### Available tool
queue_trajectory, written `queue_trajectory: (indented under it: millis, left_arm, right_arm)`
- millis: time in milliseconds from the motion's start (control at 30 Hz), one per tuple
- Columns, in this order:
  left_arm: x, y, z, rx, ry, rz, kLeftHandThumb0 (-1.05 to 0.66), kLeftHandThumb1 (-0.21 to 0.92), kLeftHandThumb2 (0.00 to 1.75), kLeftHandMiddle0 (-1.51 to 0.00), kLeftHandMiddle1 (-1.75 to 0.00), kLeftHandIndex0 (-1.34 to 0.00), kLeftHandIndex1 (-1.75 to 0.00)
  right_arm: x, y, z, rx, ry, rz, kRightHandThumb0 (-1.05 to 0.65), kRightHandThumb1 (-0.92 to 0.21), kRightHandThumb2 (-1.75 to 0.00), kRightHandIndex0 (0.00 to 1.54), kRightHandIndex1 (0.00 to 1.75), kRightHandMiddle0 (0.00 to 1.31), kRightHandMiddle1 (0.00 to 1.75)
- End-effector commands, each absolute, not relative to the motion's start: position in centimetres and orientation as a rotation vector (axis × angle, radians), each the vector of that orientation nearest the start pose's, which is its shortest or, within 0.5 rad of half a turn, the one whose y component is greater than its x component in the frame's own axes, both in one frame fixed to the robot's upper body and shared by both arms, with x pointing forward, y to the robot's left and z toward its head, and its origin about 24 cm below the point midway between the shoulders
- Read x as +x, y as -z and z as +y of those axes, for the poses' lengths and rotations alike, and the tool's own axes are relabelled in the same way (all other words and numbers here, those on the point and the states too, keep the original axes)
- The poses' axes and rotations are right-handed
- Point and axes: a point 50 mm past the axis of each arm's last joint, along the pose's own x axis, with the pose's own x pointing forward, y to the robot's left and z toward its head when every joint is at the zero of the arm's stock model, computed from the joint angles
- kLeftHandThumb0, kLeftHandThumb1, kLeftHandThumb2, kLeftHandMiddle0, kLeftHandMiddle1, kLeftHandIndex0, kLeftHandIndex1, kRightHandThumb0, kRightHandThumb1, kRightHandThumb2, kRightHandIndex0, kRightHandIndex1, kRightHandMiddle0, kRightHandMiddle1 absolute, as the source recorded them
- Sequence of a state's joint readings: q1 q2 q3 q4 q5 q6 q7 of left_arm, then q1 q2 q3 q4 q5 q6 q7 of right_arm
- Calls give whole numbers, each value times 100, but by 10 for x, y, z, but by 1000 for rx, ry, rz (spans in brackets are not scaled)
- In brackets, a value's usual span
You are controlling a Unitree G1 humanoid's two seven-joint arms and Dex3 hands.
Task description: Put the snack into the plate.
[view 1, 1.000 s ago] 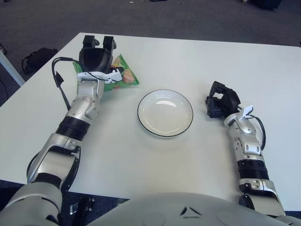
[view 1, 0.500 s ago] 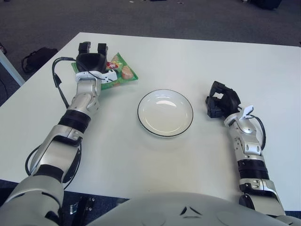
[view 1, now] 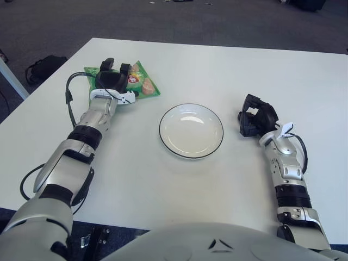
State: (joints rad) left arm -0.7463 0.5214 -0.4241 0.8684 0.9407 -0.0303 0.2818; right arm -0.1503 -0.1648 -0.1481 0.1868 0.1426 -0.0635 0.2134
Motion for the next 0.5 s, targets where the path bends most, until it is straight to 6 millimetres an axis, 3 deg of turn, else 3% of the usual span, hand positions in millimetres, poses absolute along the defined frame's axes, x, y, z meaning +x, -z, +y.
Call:
queue_trajectory:
  millis: [0, 467]
  left_arm:
    - [376, -96, 222, 1679, 5, -119, -105, 92, 84, 0, -20, 0, -51]
    - [370, -71, 227, 1543, 95, -48, -98, 92, 75, -3, -25, 0, -47]
  right_arm:
    - [257, -9, -207, 17, -52, 139, -57, -12, -157, 135, 175, 79, 175]
    - [257, -10, -206, 17, -52, 141, -57, -11, -157, 135, 175, 79, 175]
